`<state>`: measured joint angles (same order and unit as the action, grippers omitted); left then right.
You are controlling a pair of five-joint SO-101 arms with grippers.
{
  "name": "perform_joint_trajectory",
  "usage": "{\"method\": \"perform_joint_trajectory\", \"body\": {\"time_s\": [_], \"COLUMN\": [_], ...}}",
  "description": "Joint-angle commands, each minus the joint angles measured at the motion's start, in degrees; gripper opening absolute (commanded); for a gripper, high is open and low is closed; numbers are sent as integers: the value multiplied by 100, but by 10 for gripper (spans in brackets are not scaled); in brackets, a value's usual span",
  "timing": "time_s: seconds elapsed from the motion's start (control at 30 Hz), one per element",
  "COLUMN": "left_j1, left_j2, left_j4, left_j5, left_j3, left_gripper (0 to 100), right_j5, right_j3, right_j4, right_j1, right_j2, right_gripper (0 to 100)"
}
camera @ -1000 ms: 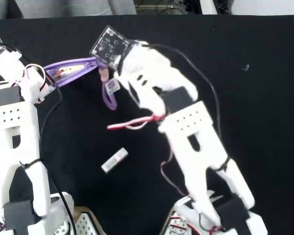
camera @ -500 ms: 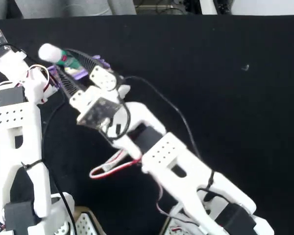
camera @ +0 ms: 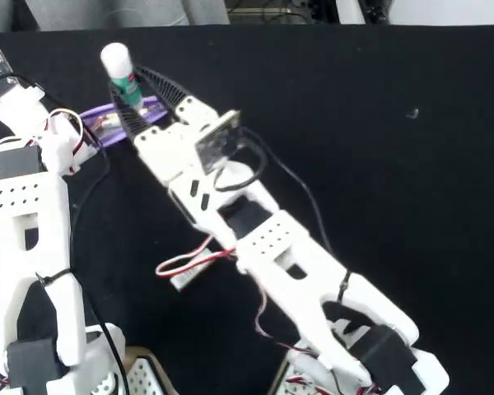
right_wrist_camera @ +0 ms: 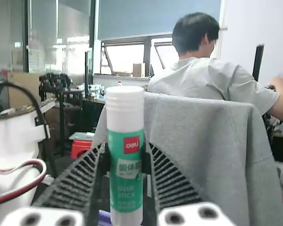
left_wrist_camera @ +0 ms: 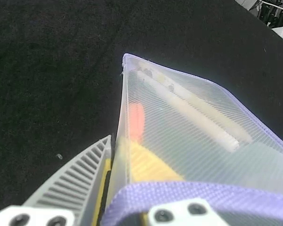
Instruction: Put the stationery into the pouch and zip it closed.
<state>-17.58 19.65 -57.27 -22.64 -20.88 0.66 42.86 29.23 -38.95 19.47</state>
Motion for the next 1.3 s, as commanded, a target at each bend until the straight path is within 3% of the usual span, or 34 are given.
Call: {"method": "perform_joint_trajectory", "body": {"time_s": [0.0, 0.53, 0.87, 1.1, 1.27], "left_j1": [4, -4, -4, 4, -4], "left_j2": [-97, -97, -97, -105, -105], "left_j4": [88, 79, 79, 88, 88], "left_j5": [-53, -53, -53, -53, -53], "left_j3": [-92, -92, -92, -92, -92], "left_gripper": [29, 29, 29, 29, 29], "right_j5": [396, 369, -765, -1046, -1055], "right_j3": [-13, -57, -690, -778, -778], "right_j4": [149, 158, 158, 158, 158], "right_j1": [105, -123, -158, -149, -141], "right_j2": [13, -558, -1473, -1648, -1648], "right_gripper": [11, 11, 21, 310, 318]}}
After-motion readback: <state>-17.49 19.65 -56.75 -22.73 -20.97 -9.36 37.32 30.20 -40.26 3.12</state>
